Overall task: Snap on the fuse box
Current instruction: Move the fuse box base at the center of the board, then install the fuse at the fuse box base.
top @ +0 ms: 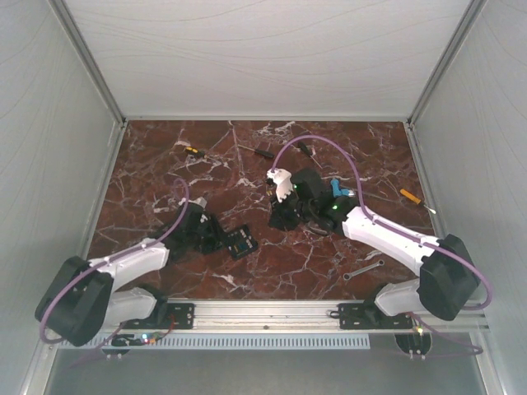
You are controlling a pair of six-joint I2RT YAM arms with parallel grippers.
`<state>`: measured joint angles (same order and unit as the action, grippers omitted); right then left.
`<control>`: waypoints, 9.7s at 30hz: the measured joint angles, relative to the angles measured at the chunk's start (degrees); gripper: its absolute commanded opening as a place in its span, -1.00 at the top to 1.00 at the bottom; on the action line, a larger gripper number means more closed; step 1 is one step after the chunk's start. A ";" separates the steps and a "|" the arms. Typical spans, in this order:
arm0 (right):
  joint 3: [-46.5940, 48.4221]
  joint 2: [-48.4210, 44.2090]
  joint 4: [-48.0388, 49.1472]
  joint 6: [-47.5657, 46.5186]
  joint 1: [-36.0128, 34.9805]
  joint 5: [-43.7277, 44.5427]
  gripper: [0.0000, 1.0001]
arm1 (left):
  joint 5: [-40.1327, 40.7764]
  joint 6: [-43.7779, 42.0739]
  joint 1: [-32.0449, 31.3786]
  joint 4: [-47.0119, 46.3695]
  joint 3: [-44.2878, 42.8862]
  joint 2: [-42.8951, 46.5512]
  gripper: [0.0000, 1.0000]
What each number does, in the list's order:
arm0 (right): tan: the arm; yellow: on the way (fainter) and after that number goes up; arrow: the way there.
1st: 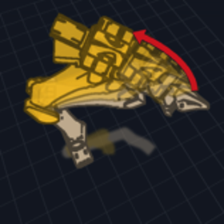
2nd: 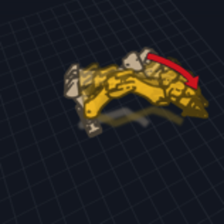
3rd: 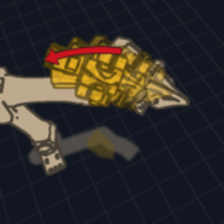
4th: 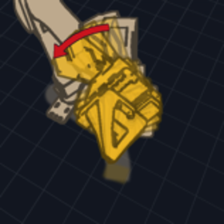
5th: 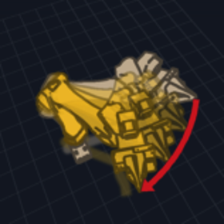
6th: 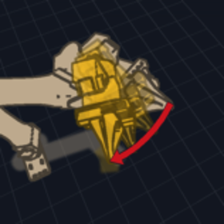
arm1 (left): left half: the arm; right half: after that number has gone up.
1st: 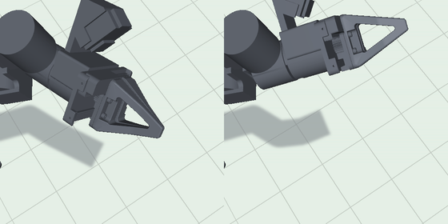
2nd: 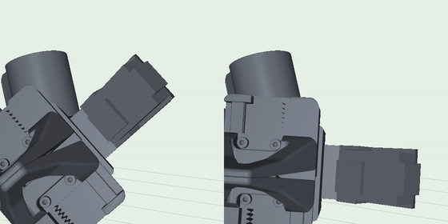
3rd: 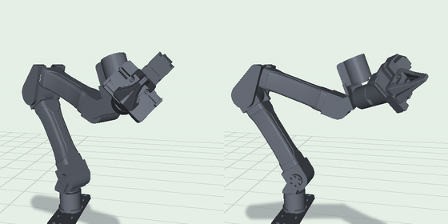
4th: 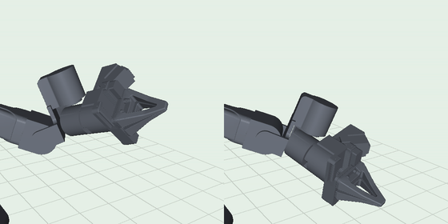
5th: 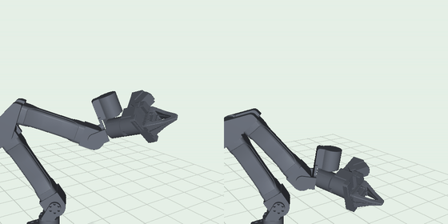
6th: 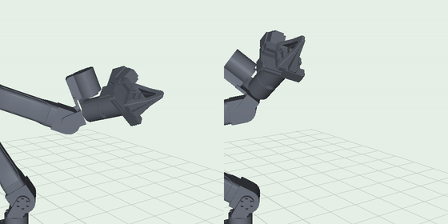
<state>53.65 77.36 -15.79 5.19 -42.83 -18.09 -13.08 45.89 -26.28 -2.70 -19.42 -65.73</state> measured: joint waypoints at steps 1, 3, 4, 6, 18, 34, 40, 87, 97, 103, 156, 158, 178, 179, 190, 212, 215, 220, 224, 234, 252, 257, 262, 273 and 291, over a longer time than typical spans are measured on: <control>0.00 0.17 -0.22 0.00 -0.07 0.39 1.00 | 0.00 0.11 0.00 0.09 -0.04 -1.20 0.32; 0.00 0.39 -0.48 0.02 -0.26 0.96 1.00 | -0.46 0.61 0.00 -0.11 -0.09 -3.58 0.40; 0.00 0.44 -0.50 0.02 -0.31 1.22 1.00 | -1.03 0.74 0.07 -0.59 -0.33 -4.24 0.43; 0.00 0.55 -0.50 0.02 -0.37 1.64 1.00 | -2.10 1.07 0.04 -2.08 -0.42 -5.11 0.47; 1.97 3.10 -2.05 1.42 -3.26 6.95 1.00 | -7.30 6.73 -5.79 -12.70 -0.31 -12.13 0.48; 3.65 8.26 -6.23 17.33 -11.93 20.22 1.00 | -6.58 18.29 -10.91 -20.41 3.48 -10.56 0.35; 3.65 9.38 -6.12 20.44 -14.12 23.32 1.00 | -5.60 18.14 -10.91 -18.93 3.58 -9.40 0.61; 2.86 15.85 -0.39 13.99 -14.60 26.97 1.00 | -8.11 18.03 -9.77 -27.78 0.85 -21.66 0.41; 2.64 16.74 -0.20 15.32 -14.62 28.00 1.00 | -8.39 19.10 -9.77 -30.03 0.85 -23.34 0.54; 2.23 16.74 0.22 17.03 -14.67 28.96 1.00 | -8.31 19.67 -9.90 -30.71 1.03 -23.67 0.57; 12.04 21.42 -13.35 16.57 -15.67 28.83 0.70 | -8.33 20.57 -9.94 -31.93 1.53 -24.04 0.59; 12.28 21.77 -13.81 16.59 -15.67 28.81 0.72 | -8.33 20.57 -9.94 -31.93 1.53 -24.04 0.59; 14.12 24.11 -15.47 16.70 -15.65 28.55 1.00 | -8.33 20.57 -9.94 -31.95 1.53 -24.04 0.60; 14.23 24.24 -15.50 16.68 -15.65 28.46 1.00 | -8.33 20.57 -9.94 -31.95 1.53 -24.04 0.60; 14.53 25.09 -15.47 16.59 -11.91 23.58 1.00 | -8.31 20.57 -9.94 -31.95 1.60 -24.04 0.61; 14.71 24.70 -15.30 12.57 -13.40 24.48 0.51 | -6.84 20.41 -9.99 -30.25 2.58 -21.14 0.40; 14.71 23.63 -15.34 12.44 -13.40 24.41 0.50 | -5.70 20.24 -9.79 -28.65 3.15 -18.45 0.32; 14.71 21.40 -15.04 12.46 -12.48 23.67 0.60 | -5.05 19.19 -8.39 -26.91 3.23 -15.56 0.22; 14.73 21.31 -14.82 12.48 -10.88 22.01 0.61 | -4.94 17.99 -6.62 -26.29 3.19 -15.28 0.17; 14.73 21.90 -14.60 12.66 -9.86 18.58 0.68 | -5.97 15.50 -5.97 -25.31 -0.94 -18.21 0.23; 14.73 24.44 -14.58 13.11 -9.86 16.79 1.00 | -8.59 14.99 -5.73 -28.52 -2.12 -22.49 0.51; 14.73 24.65 -14.58 13.09 -9.62 16.87 1.00 | -8.61 15.15 -5.73 -28.81 -2.10 -22.51 0.54; 14.93 25.31 -14.49 13.07 -9.60 16.85 1.00 | -8.61 15.43 -5.73 -29.62 -1.68 -22.51 0.57; 17.09 28.02 -16.13 12.70 -9.27 18.21 1.00 | -8.57 15.80 -5.86 -30.53 -1.25 -22.49 0.58; 16.39 24.87 -17.66 11.21 -11.87 22.38 0.69 | -7.87 15.87 -6.51 -29.59 -0.76 -21.24 0.57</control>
<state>70.04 102.24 -33.45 16.40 -54.70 4.29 -20.95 61.76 -32.80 -32.29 -20.18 -86.98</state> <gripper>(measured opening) 0.181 0.217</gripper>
